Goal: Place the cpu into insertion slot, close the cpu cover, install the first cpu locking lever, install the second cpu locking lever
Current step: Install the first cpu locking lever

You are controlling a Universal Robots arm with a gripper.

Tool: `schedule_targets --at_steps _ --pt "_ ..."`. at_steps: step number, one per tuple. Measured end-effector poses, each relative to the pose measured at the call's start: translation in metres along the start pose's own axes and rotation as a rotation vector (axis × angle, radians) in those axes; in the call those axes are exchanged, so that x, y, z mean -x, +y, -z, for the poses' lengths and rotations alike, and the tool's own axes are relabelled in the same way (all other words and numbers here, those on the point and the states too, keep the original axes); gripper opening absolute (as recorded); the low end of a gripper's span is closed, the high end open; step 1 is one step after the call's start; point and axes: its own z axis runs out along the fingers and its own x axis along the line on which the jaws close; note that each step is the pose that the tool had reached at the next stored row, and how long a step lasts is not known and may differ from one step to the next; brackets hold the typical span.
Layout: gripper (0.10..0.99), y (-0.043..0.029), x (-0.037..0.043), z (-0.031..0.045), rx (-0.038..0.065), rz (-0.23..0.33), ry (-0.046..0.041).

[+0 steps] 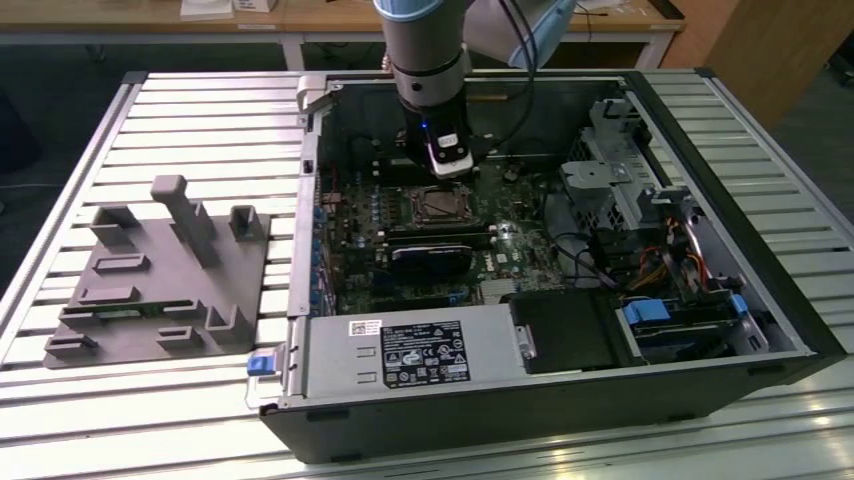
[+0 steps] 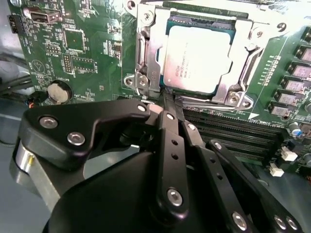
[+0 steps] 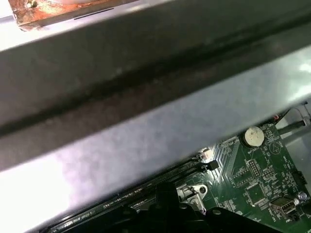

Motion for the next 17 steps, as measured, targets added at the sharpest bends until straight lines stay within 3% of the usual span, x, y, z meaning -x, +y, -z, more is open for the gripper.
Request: schedule_targets --at_steps 5,12,17 --pt "0.106 0.0003 0.0002 0.0009 0.001 0.002 0.0001" --pt "0.106 0.0023 0.0018 0.012 0.003 0.011 0.0025" --pt "0.106 0.0024 0.0017 0.012 0.014 0.069 0.0149"
